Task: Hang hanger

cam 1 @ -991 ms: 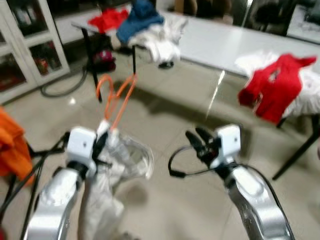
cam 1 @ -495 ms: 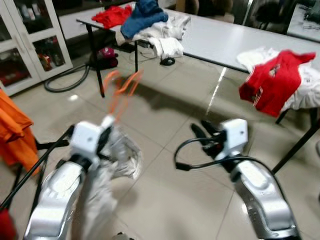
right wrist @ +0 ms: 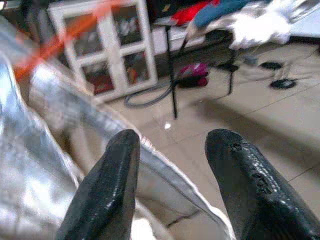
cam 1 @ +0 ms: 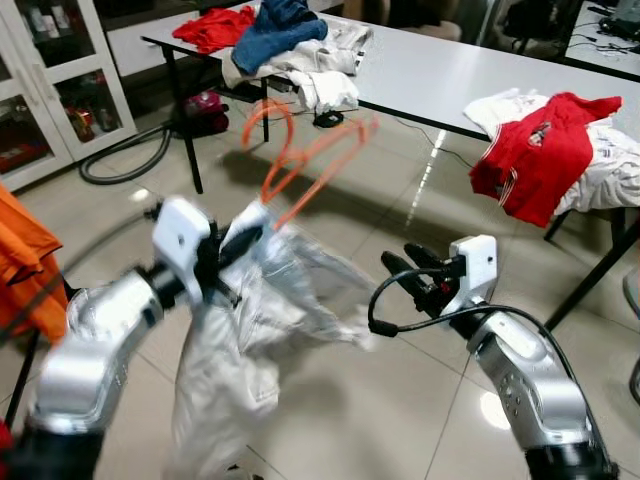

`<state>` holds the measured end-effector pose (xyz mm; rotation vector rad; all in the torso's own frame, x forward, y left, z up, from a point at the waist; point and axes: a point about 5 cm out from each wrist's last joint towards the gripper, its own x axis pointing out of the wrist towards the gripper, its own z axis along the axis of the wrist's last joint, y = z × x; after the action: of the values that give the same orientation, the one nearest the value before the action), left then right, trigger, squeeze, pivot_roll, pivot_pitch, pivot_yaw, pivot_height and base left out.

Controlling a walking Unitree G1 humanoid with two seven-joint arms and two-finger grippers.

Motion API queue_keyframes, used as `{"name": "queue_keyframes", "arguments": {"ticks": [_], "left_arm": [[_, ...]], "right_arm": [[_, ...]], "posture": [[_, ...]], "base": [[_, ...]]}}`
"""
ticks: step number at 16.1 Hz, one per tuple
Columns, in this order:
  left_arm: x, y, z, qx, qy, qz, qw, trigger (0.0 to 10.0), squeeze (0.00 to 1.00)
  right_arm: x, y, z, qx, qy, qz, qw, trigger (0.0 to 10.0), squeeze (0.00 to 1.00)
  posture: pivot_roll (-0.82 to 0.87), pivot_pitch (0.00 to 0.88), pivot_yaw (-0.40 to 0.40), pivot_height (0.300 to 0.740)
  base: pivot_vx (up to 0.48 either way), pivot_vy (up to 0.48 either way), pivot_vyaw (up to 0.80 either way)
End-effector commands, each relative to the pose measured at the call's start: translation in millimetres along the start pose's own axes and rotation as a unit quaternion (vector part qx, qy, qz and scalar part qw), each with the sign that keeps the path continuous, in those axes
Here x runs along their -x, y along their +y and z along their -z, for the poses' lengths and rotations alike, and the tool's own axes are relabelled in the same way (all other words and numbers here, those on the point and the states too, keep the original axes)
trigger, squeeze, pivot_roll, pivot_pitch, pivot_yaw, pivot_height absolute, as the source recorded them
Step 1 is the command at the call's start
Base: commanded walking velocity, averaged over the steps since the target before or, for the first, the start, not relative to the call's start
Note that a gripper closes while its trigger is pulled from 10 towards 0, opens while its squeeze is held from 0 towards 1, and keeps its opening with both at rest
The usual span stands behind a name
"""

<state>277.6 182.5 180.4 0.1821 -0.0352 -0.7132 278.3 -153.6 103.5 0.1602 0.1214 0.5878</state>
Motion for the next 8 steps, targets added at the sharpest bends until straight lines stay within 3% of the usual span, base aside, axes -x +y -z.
{"name": "queue_keyframes", "arguments": {"ticks": [1,4,6,8], "left_arm": [[1.1,5.7,-12.8,-0.001,-0.024,0.005,1.000,10.0,0.00],[-2.7,5.7,-26.6,0.014,-0.023,0.064,0.998,10.0,0.00],[-3.9,8.1,-30.2,0.009,-0.023,0.075,0.997,10.0,0.00],[-7.3,12.5,-42.0,0.027,-0.044,0.073,0.996,10.0,0.00]], "right_arm": [[1.1,-4.1,1.6,0.007,0.005,-0.006,1.000,10.0,1.00],[3.8,-18.6,9.7,0.031,0.045,-0.048,0.997,10.0,1.00],[2.5,-24.9,6.8,0.042,0.053,-0.061,0.996,10.0,1.00],[-2.0,-30.6,15.5,0.023,0.085,-0.097,0.991,10.0,1.00]], "posture": [[-0.10,0.000,-0.022,0.740],[-0.10,0.000,-0.030,0.740],[-0.11,0.000,-0.027,0.740],[-0.12,0.000,-0.023,0.740]], "base": [[0.000,0.000,0.00],[0.000,0.000,0.00],[0.000,0.000,0.00],[0.000,0.000,0.00]]}}
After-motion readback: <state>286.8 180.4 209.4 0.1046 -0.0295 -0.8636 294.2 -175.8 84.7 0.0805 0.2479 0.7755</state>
